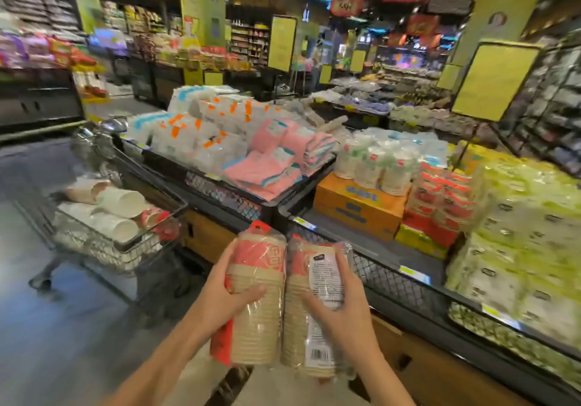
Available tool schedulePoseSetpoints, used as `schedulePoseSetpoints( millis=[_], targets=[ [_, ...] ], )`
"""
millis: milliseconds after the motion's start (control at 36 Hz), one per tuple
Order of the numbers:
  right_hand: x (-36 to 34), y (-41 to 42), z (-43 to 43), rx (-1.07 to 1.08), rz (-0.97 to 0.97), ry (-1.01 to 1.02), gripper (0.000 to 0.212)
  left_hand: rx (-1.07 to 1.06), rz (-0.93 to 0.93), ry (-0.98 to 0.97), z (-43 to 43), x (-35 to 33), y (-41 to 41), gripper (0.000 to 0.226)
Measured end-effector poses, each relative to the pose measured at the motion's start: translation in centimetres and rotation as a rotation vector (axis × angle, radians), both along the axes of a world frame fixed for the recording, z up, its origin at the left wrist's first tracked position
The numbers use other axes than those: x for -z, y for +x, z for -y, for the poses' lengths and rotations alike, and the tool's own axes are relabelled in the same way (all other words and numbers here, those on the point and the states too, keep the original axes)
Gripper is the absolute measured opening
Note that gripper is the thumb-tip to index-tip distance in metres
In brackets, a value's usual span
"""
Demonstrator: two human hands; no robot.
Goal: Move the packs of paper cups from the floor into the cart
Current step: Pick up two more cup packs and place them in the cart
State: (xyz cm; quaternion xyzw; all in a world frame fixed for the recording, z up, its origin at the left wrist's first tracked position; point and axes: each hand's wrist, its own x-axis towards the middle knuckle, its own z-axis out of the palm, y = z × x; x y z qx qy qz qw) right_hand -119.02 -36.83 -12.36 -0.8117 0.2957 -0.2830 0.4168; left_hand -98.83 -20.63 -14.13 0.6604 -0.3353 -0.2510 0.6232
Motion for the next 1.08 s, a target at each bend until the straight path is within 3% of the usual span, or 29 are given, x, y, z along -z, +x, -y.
schedulePoseSetpoints(
  millis=[306, 389, 500, 750, 917, 1083],
  targets=[
    [1.0, 18.8, -6.3, -0.229, -0.047, -0.038, 0.108, -0.241, -0.053, 0.041, -11.6, 1.0, 13.4, 0.11],
    [1.2, 23.3, -7.4, -0.296, -0.057, -0.042, 0.11, -0.332, -0.052, 0.031, -13.6, 1.3, 16.1, 0.099],
    [2.5, 29.5, -7.8, -0.396, -0.067, -0.025, 0.109, -0.432, -0.041, 0.032, -15.1, 1.0, 19.2, 0.084],
    [3.4, 43.1, -7.0, -0.572, -0.053, -0.029, 0.101, -0.59, -0.021, 0.066, -15.4, 1.7, 29.1, 0.075],
    [3.6, 53.3, -4.8, -0.676, -0.065, 0.037, 0.104, -0.666, -0.084, 0.07, -13.8, 3.2, 37.8, 0.105],
    [4.7, 63.0, -2.8, -0.77, -0.081, 0.095, 0.098, -0.739, -0.157, 0.08, -12.0, 3.8, 44.9, 0.111]
  ],
)
